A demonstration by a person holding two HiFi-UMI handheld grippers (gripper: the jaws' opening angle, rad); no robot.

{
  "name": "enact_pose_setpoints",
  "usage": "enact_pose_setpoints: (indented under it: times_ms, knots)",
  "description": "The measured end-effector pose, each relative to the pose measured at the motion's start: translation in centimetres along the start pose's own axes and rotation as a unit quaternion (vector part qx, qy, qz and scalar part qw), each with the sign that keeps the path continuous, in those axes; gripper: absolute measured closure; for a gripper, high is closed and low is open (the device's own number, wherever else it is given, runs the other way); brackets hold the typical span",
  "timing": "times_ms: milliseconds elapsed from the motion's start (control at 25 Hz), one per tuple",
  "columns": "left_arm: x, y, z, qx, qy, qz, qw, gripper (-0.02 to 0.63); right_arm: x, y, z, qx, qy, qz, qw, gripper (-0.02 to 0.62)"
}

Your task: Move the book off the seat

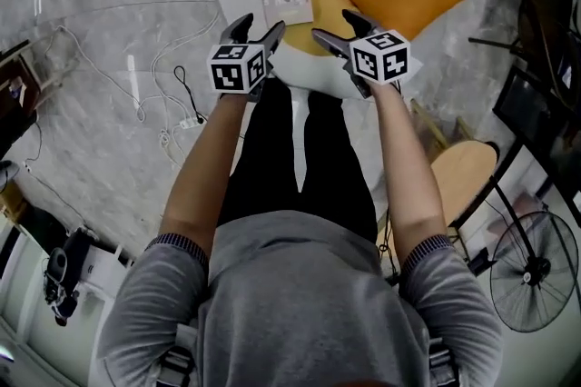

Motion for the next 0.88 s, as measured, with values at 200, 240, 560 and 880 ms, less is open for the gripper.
enact_pose_setpoints:
  times_ms: [200, 240, 560, 880]
  knots:
    - [-3.7, 3.4, -4.3, 0.018, -0.004, -0.023, 0.9996, 0.279, -5.9, 2.7, 3.5, -0.015, 0.010, -0.031, 0.999, 0.192]
    - [-4.5, 4.1, -4.9, 0.020, -0.004, -0.028, 0.9994, 0.279, -6.9, 3.1, 4.2, -0.019, 0.014, -0.033, 0.999, 0.192]
    - [-10.9, 10.7, -9.9, 0.023, -0.015, -0.069, 0.9972, 0.279, -14.6, 8.4, 10.7, -0.074, 0.035, -0.034, 0.996, 0.192]
    - [-17.7, 16.2, -14.4, 0.039, -0.029, -0.092, 0.9945, 0.279, -21.2, 13.3, 14.6, -0.086, 0.044, -0.051, 0.994, 0.193]
Point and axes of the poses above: the fingertips, and each gripper's own axes: x backward along the fingers, z to its right, y out of its underside, the point moved 5 cm from there along x, backward along the fingers, and after that the axes turned 4 degrees about z, right-handed, at the moved point
